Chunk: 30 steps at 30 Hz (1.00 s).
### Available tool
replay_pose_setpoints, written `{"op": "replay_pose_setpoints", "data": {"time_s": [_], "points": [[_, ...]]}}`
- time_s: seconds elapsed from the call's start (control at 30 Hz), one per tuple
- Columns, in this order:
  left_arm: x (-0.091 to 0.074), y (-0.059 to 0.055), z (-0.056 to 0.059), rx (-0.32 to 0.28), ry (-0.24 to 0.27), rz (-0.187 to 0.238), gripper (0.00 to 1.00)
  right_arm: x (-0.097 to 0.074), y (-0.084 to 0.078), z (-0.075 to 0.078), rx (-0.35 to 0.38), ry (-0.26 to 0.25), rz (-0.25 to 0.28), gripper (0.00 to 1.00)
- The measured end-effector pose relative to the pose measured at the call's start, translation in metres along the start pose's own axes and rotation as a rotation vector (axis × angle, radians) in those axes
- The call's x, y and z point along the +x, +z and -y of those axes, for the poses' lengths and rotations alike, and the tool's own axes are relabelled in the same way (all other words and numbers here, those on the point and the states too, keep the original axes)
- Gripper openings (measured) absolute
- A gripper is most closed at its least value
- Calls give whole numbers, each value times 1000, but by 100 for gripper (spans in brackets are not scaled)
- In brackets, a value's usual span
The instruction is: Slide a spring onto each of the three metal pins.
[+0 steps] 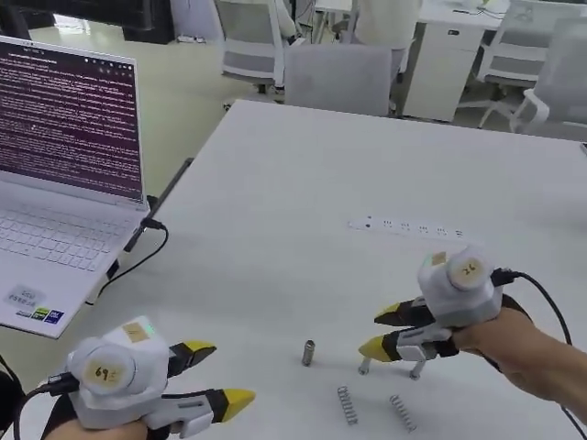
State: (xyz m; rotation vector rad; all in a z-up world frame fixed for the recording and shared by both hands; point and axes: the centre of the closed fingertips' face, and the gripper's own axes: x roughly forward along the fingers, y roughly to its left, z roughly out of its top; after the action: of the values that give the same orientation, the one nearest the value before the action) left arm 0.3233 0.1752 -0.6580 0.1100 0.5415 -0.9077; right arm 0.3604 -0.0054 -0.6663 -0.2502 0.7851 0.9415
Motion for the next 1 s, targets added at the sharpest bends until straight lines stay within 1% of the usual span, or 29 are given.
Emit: {"op": "replay_pose_setpoints", "data": {"time_s": [0.03, 0.07, 0.2, 0.23, 0.33, 0.43, 0.57, 0.63, 0.73, 0.83, 0.9, 0.93, 1.0], "points": [[1, 0, 0, 3, -2, -2, 46, -2, -1, 1, 16, -4, 11, 36], [3, 0, 1, 5, -6, -4, 46, -6, -1, 3, 44, -22, 34, 36], [6, 2, 5, 8, -17, -3, 46, -20, -6, 5, 110, -41, 91, 37], [7, 3, 6, 8, -18, -3, 46, -21, -7, 5, 114, -43, 92, 37], [11, 3, 8, 11, -28, -6, 46, -31, -16, 7, 139, -71, 104, 39], [14, 4, 11, 14, -36, -7, 47, -39, -20, 6, 167, -80, 131, 40], [15, 6, 12, 18, -39, -6, 47, -50, -27, 5, 188, -104, 155, 43], [17, 6, 11, 20, -41, -7, 47, -58, -31, 3, 215, -119, 180, 43], [18, 7, 12, 22, -45, -8, 48, -66, -37, 0, 244, -128, 209, 44], [20, 7, 13, 24, -50, -11, 48, -71, -48, -3, 259, -146, 206, 45], [20, 7, 13, 24, -52, -12, 48, -73, -53, -3, 269, -152, 209, 46], [21, 7, 14, 24, -53, -12, 48, -76, -57, -5, 284, -169, 219, 46], [21, 7, 13, 24, -54, -12, 48, -79, -63, -8, 299, -176, 228, 46]]}}
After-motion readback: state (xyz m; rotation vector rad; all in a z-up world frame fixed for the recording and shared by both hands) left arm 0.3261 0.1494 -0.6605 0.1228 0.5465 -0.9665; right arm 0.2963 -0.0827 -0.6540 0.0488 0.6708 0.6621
